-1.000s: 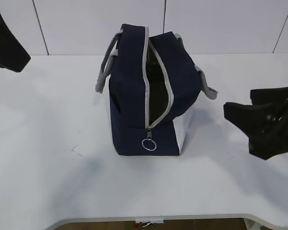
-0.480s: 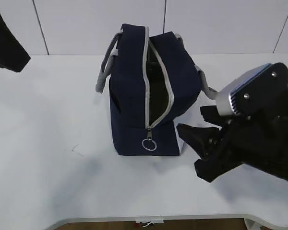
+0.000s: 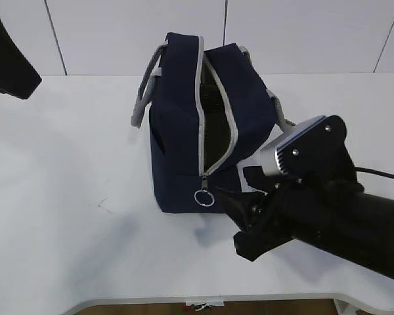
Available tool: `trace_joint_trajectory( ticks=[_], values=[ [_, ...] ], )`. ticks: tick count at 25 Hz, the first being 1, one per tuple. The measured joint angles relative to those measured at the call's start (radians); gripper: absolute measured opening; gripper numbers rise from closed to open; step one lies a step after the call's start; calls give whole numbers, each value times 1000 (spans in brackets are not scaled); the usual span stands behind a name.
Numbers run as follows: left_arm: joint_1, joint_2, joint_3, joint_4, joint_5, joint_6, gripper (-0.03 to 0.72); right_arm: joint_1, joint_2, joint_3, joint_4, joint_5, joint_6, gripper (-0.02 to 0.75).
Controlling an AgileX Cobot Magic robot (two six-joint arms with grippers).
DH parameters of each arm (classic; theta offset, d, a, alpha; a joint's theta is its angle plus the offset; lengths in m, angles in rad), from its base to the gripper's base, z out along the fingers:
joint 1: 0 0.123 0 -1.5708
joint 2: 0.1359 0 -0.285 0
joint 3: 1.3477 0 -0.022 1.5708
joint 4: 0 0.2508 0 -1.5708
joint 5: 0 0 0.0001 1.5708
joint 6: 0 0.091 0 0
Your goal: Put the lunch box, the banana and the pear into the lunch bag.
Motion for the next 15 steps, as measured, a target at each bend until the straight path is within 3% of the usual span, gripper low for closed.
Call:
trace_joint_trajectory(
  ticks=[8,15],
  values=[
    [0,0,0,0,0,0,297,0,133,0,-24,-143,57,470],
    [0,0,0,0,2,-1,297,0,215,0,-24,-179,82,470]
  ],
)
